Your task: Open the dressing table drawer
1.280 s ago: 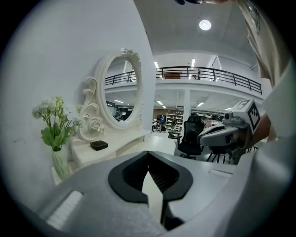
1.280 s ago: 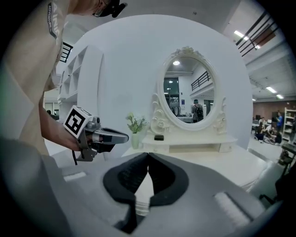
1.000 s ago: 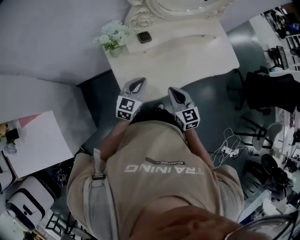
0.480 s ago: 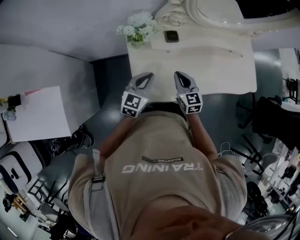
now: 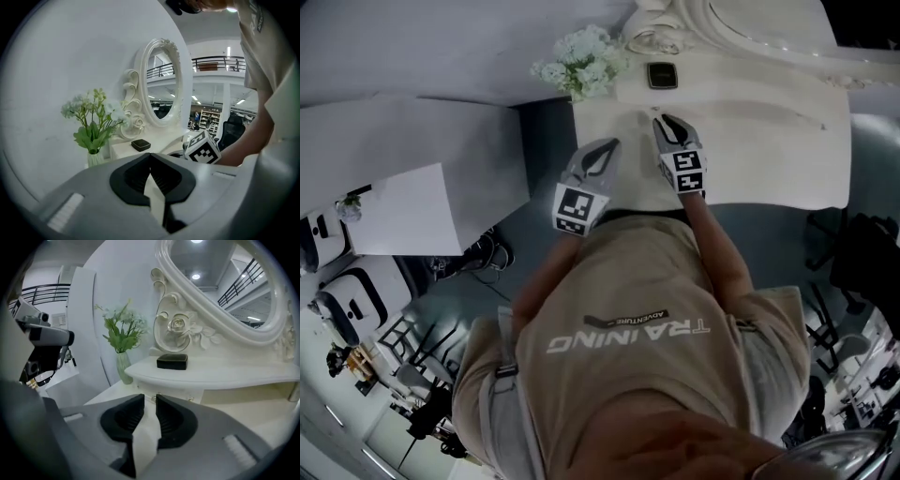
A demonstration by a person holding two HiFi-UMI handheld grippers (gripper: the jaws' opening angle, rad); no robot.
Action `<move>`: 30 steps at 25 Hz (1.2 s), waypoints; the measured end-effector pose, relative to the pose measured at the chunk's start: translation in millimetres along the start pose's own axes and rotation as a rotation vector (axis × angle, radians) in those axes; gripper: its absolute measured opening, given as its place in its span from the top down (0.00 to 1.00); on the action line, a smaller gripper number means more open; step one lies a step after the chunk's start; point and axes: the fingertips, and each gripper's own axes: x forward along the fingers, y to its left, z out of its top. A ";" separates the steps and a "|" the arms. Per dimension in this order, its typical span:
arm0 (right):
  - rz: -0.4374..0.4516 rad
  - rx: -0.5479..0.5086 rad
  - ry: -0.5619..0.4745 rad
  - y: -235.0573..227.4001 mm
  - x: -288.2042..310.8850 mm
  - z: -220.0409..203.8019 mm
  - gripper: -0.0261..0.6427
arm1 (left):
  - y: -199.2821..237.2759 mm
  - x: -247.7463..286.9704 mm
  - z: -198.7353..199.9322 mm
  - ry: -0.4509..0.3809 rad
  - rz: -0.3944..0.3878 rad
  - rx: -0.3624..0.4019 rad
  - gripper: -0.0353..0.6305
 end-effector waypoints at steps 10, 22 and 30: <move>-0.032 0.123 0.083 -13.2 43.5 -15.4 0.80 | 11.4 7.3 -13.6 0.055 0.068 -0.043 0.94; -0.115 0.118 0.048 -12.5 49.6 -18.2 0.80 | 33.6 -13.8 -28.5 0.065 0.129 -0.048 0.94; -0.107 0.106 0.068 -1.7 26.3 -34.3 0.81 | 38.6 -24.3 -25.8 0.045 0.127 -0.041 0.94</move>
